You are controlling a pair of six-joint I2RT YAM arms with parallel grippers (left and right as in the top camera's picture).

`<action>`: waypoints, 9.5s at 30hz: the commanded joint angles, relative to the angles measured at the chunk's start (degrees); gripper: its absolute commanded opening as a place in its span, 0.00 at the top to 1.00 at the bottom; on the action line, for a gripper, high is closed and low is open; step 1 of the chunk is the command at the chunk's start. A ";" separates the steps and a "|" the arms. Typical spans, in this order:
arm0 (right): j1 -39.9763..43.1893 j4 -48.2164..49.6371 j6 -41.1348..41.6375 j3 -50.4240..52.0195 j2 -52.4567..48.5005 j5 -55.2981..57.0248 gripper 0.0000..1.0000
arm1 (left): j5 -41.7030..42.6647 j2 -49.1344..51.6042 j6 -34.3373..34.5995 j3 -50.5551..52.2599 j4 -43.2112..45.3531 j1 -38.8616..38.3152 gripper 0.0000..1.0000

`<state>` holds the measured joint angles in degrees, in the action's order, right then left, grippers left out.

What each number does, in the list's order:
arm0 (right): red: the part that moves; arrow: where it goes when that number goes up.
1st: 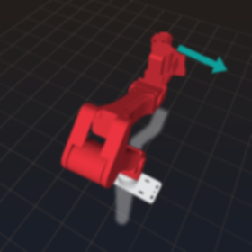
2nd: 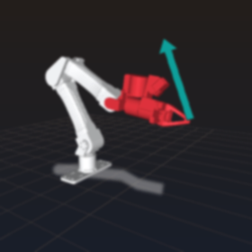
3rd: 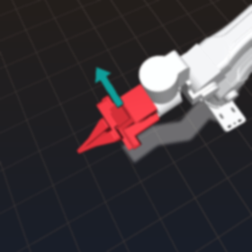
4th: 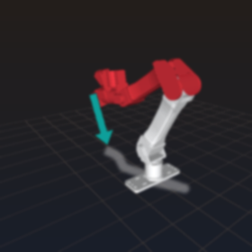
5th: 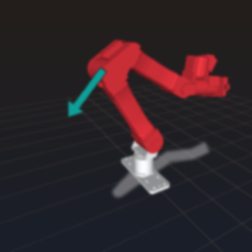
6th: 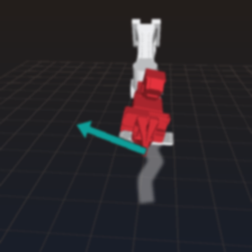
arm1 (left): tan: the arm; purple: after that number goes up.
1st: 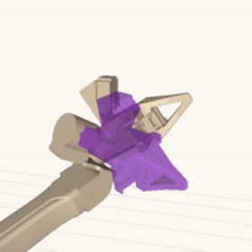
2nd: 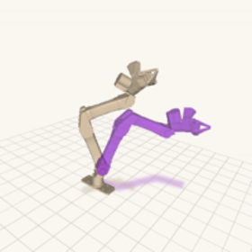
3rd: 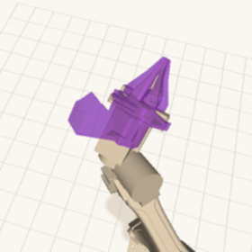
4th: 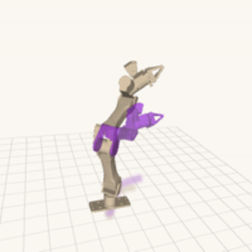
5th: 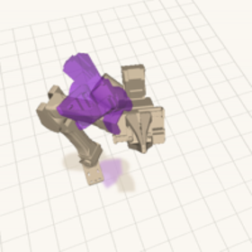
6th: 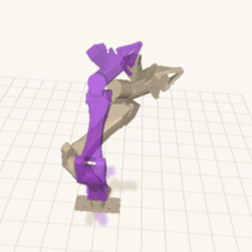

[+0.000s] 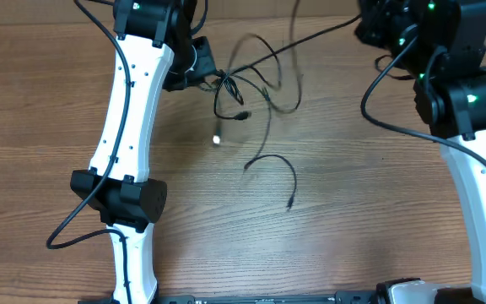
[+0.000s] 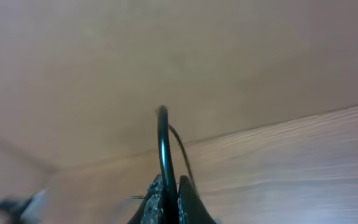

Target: Untangle cables

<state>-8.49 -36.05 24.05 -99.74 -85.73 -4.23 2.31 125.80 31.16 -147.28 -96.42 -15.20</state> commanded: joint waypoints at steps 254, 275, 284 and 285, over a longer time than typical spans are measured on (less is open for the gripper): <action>-9.11 25.81 23.30 -20.55 -2.03 -30.93 0.96 | 29.09 -15.54 3.19 -10.32 19.54 10.80 0.13; -7.56 43.98 31.87 -21.88 -4.02 -46.31 0.96 | 30.38 -10.14 -10.40 -10.32 14.86 2.10 0.12; -6.73 -5.40 14.51 -21.73 -7.26 -31.23 0.96 | 30.38 -9.86 -9.73 -10.32 15.17 1.99 0.12; -6.05 -1.90 17.70 -21.73 -7.26 -35.50 0.96 | 30.40 -9.86 -9.73 -10.32 15.19 1.99 0.12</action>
<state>-16.43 -41.78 40.14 -121.27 -92.47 -40.36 32.36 115.46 23.31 -157.23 -81.25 -13.10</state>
